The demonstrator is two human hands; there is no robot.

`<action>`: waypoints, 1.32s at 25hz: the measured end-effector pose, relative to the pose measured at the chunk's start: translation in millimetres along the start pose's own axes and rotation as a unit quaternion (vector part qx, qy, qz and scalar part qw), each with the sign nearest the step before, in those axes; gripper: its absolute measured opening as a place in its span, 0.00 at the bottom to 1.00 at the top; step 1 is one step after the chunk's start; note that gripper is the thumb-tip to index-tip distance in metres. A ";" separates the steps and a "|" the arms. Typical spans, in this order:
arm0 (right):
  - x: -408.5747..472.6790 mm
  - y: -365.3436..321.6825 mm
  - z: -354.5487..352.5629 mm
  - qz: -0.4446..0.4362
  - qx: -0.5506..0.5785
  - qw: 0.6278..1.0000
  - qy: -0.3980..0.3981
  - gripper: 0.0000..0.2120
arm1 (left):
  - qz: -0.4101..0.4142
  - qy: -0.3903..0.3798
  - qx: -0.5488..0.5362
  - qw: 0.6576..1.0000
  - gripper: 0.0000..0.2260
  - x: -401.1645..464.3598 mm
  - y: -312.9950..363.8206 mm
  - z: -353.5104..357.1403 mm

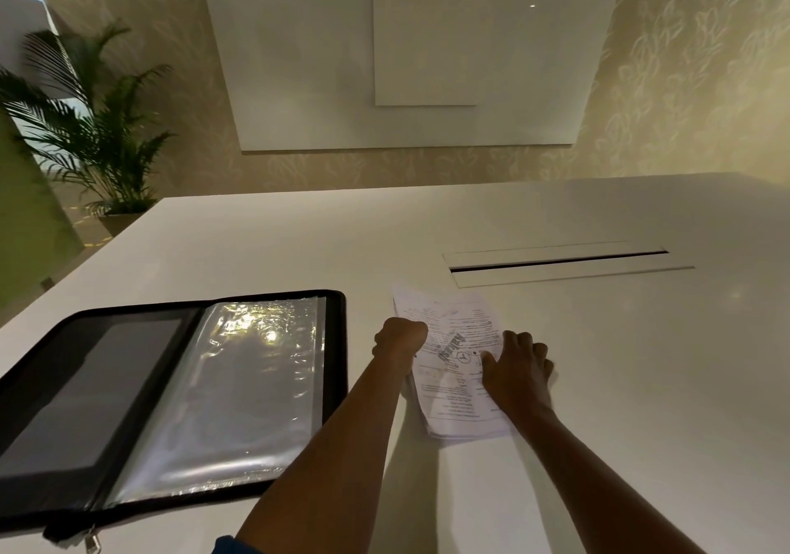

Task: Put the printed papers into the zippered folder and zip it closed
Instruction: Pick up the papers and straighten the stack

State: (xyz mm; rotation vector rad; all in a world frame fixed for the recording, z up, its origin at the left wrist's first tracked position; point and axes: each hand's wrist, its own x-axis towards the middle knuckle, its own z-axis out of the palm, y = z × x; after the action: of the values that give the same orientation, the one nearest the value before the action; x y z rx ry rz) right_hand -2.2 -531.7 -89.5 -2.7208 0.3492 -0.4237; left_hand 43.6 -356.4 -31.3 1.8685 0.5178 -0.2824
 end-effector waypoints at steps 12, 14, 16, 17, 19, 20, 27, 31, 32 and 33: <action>0.9 1.1 2.1 0.007 -0.007 1.000 0.002 0.20 | -0.044 -0.095 -0.202 0.974 0.19 -3.0 -2.0 3.4; 2.5 1.0 2.4 0.017 0.008 1.000 -0.004 0.21 | -0.017 -0.094 -0.121 0.988 0.18 -2.4 -3.7 2.4; 6.9 1.0 -0.7 0.041 0.049 0.998 -0.012 0.25 | 0.044 -0.082 -0.070 0.993 0.16 2.7 -3.9 -0.6; 11.1 1.6 -3.3 0.056 0.081 0.995 -0.012 0.27 | 0.079 -0.085 -0.068 0.991 0.15 4.0 -3.4 -4.5; 22.4 3.1 -11.6 0.088 0.176 0.980 -0.024 0.31 | 0.137 -0.102 -0.086 0.982 0.16 4.4 -1.6 -17.5; 27.9 2.6 -17.3 0.093 0.247 0.964 -0.034 0.31 | 0.161 -0.114 -0.100 0.975 0.16 3.9 -0.5 -25.6; 39.5 -39.9 -47.3 -0.027 0.538 0.842 -0.022 0.06 | 0.259 -0.143 -0.188 0.937 0.13 -4.5 14.8 -82.1; 47.6 -68.1 -59.1 -0.073 0.581 0.810 -0.010 0.07 | 0.307 -0.091 -0.215 0.923 0.16 -8.6 23.0 -99.7; 48.8 -71.5 -59.4 -0.081 0.582 0.809 -0.008 0.07 | 0.316 -0.081 -0.217 0.920 0.16 -9.6 22.3 -102.0; 48.2 -72.9 -57.8 -0.085 0.578 0.812 -0.009 0.08 | 0.321 -0.072 -0.213 0.920 0.16 -9.9 19.4 -103.2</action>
State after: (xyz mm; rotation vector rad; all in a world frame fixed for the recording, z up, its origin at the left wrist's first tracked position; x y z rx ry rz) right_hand 36.4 -498.0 1.9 -1.5398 -0.1567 -0.4479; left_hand 38.5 -267.5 25.2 1.4756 -0.1470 0.1276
